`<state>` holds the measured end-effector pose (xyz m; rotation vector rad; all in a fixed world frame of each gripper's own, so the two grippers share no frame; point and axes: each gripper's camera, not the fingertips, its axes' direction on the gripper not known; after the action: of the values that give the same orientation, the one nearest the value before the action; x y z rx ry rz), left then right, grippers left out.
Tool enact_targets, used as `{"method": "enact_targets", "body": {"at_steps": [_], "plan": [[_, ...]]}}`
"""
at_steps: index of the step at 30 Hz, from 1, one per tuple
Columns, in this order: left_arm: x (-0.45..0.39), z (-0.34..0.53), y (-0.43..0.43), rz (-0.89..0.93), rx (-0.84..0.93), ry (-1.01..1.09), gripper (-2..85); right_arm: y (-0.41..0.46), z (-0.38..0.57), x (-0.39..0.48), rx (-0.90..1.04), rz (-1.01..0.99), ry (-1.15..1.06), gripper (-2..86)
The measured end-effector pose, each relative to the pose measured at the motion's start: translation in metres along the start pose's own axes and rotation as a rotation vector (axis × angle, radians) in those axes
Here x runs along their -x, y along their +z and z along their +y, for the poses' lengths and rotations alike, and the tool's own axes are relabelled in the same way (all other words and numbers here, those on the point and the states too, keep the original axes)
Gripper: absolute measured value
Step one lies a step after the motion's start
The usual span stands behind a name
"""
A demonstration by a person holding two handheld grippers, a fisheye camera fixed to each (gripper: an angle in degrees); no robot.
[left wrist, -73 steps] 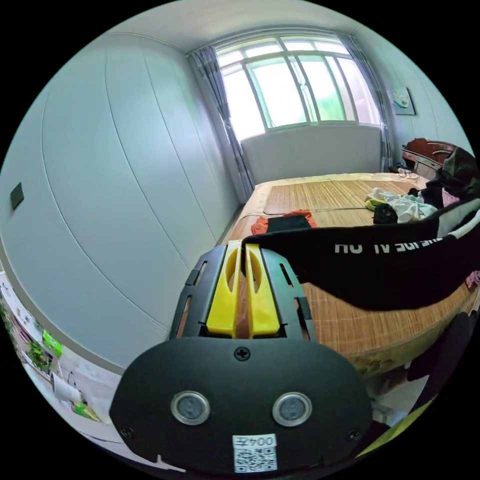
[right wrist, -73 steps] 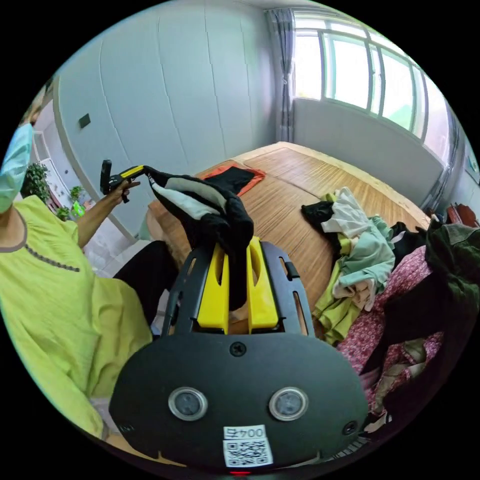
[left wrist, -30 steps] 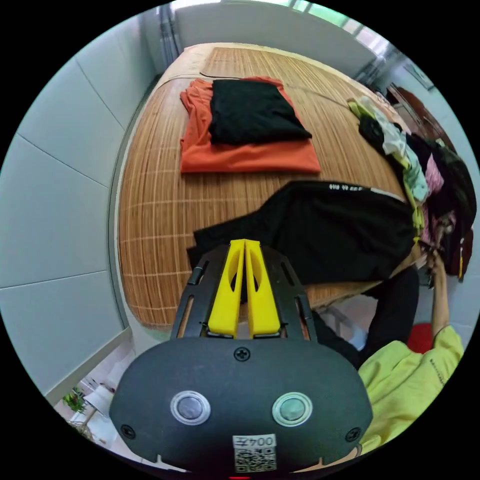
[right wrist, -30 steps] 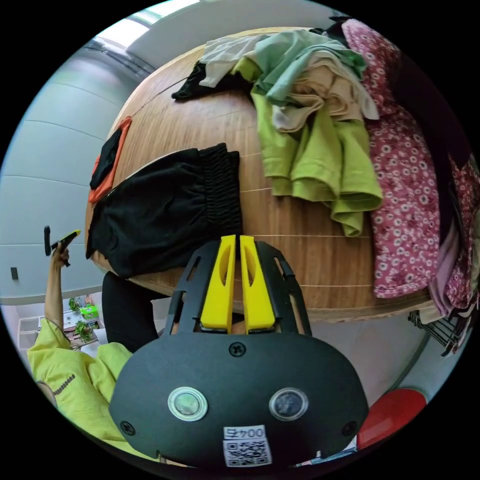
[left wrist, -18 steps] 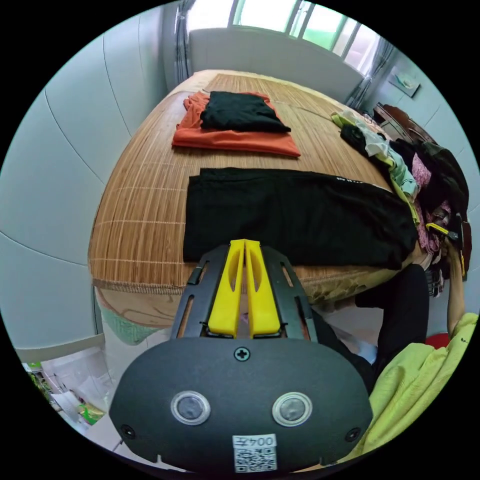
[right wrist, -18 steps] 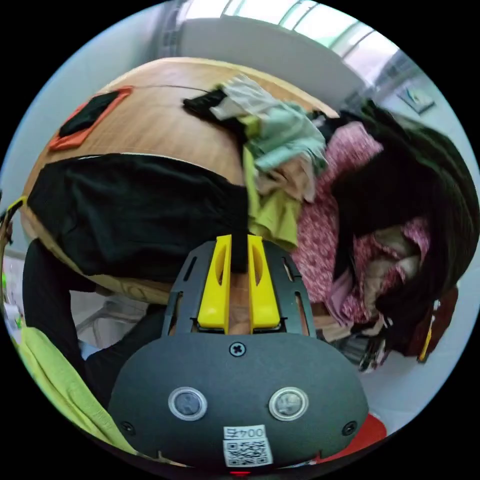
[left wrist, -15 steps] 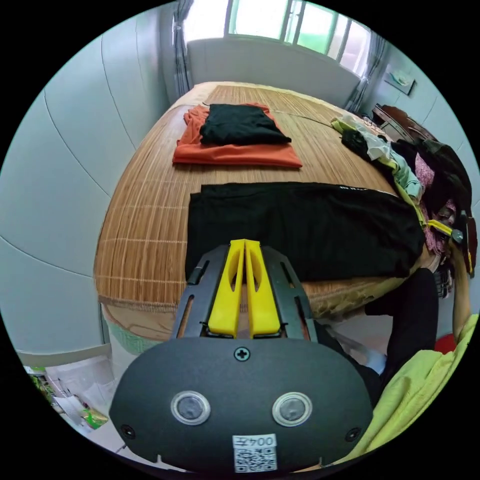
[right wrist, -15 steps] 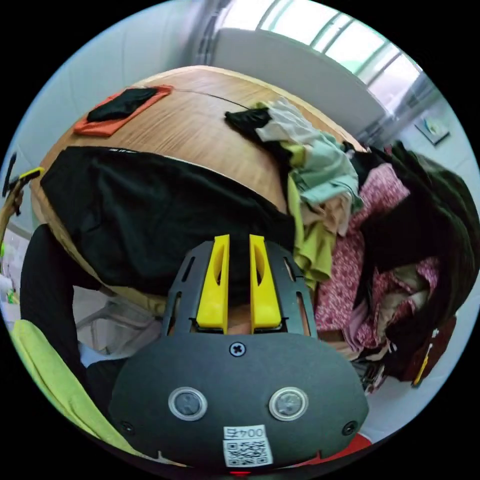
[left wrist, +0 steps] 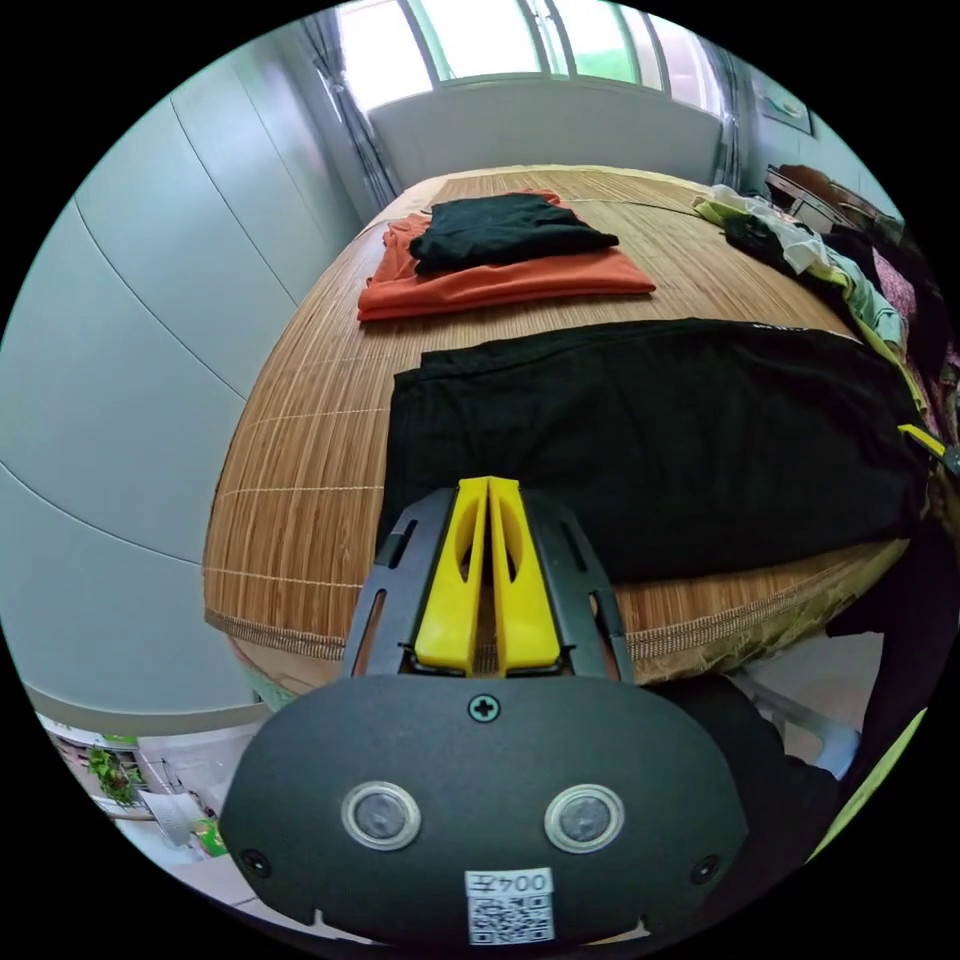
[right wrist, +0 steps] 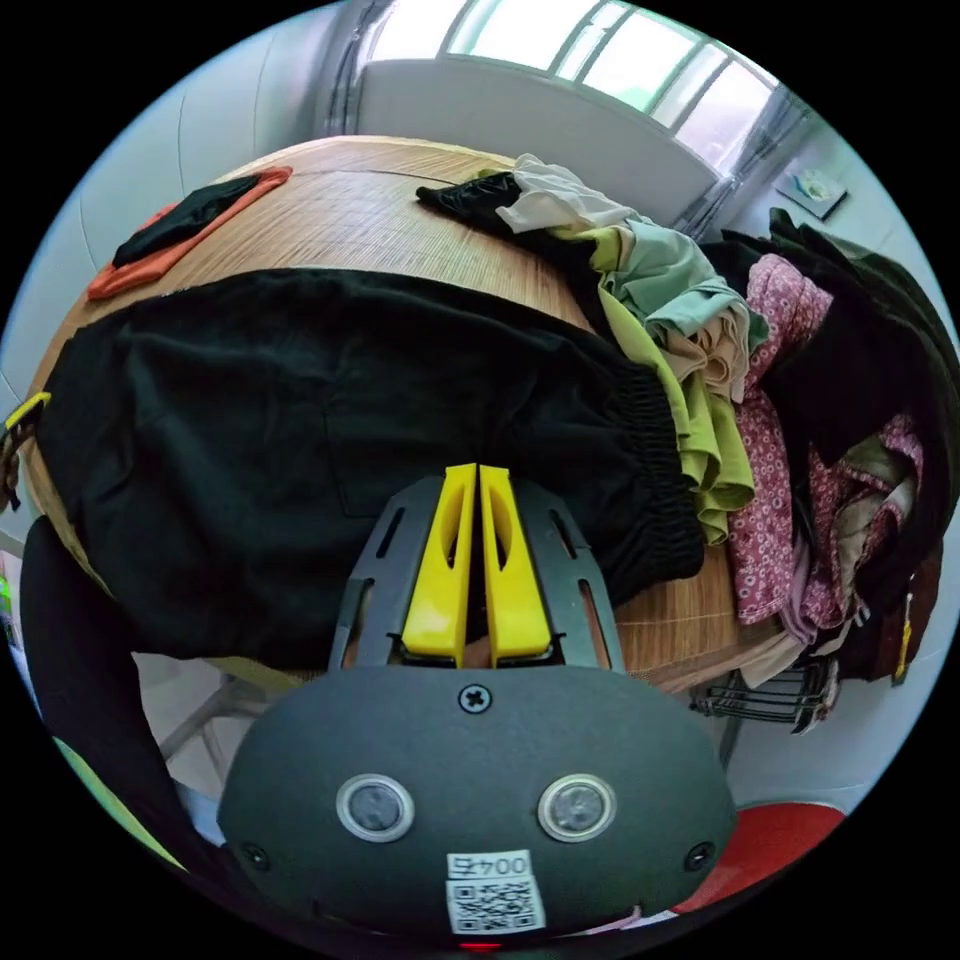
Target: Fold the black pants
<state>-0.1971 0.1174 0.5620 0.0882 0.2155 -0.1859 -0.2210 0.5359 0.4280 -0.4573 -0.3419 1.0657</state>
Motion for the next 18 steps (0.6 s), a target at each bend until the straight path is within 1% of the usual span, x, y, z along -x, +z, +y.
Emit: {"method": "enact_targets", "body": {"at_steps": [2, 4, 10, 13, 15, 17, 18], "plan": [[0.004, 0.006, -0.001, 0.034, -0.004, -0.032, 0.6, 0.005, 0.008, -0.007, -0.011, -0.070, 0.056, -0.1], [0.006, 0.013, -0.003, 0.061, -0.003, -0.048, 0.5, 0.008, 0.011, -0.009, -0.002, -0.100, 0.090, -0.2], [-0.009, 0.023, -0.008, 0.023, 0.028, -0.035, 0.5, 0.018, 0.019, -0.011, 0.040, -0.155, 0.206, -0.1], [-0.009, 0.033, -0.011, 0.042, 0.012, -0.063, 0.9, 0.023, 0.029, -0.015, 0.026, -0.206, 0.264, 0.4], [-0.007, 0.038, -0.013, 0.061, 0.008, -0.084, 1.3, 0.025, 0.038, -0.014, -0.008, -0.219, 0.269, 1.0], [-0.003, 0.041, -0.019, 0.067, 0.016, -0.099, 2.1, 0.024, 0.051, -0.006, -0.082, -0.192, 0.215, 3.1], [0.002, 0.046, -0.026, 0.044, 0.002, -0.153, 2.9, 0.023, 0.053, -0.002, -0.098, -0.187, 0.192, 3.9]]}}
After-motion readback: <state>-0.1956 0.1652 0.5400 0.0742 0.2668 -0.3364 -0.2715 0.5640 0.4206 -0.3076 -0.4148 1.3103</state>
